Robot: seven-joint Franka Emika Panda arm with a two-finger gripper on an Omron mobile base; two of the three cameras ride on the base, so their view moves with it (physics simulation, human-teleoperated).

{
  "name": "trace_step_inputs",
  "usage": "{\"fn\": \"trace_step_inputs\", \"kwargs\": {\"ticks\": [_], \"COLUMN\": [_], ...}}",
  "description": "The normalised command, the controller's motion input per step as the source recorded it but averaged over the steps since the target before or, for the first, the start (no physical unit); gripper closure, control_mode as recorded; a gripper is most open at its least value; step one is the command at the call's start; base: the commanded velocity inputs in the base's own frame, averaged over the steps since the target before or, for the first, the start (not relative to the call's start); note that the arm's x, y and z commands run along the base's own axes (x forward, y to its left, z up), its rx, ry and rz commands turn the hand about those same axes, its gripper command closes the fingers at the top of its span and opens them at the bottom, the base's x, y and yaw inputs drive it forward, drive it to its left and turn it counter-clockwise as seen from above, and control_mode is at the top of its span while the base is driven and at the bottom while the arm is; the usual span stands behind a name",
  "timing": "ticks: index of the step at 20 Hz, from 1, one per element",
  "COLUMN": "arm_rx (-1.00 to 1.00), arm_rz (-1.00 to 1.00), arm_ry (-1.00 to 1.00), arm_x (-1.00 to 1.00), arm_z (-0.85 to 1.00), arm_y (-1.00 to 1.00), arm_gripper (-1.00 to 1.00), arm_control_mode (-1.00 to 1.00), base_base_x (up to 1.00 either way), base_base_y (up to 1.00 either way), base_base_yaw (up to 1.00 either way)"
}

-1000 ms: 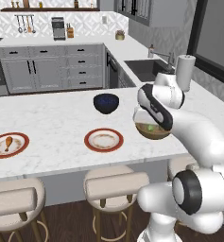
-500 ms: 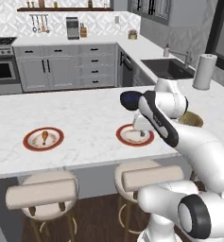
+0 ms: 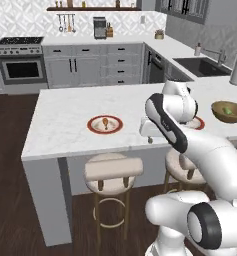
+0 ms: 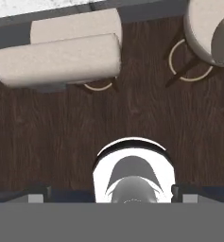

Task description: Pick the chicken drumstick and corn from their plates and place them in the bowl. Then put the bowl in the fridge.

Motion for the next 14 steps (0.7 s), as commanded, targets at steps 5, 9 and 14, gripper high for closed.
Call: {"fn": "trace_step_inputs", "kwargs": {"ticks": [5, 9, 14], "arm_rx": [0.0, 0.0, -0.02], "arm_rz": [0.0, 0.0, 0.02], "arm_ry": [0.0, 0.0, 0.07], "arm_x": [0.0, 0.0, 0.4], "arm_z": [0.0, 0.0, 0.0], "arm_y": [0.0, 0.0, -0.01], "arm_gripper": [-1.0, -1.0, -1.0], "arm_control_mode": [1.0, 1.0, -1.0], "base_base_x": [0.51, 1.0, 0.6], "base_base_y": [0.64, 0.39, 0.15], "base_base_yaw": [0.03, 0.0, 0.0]}}
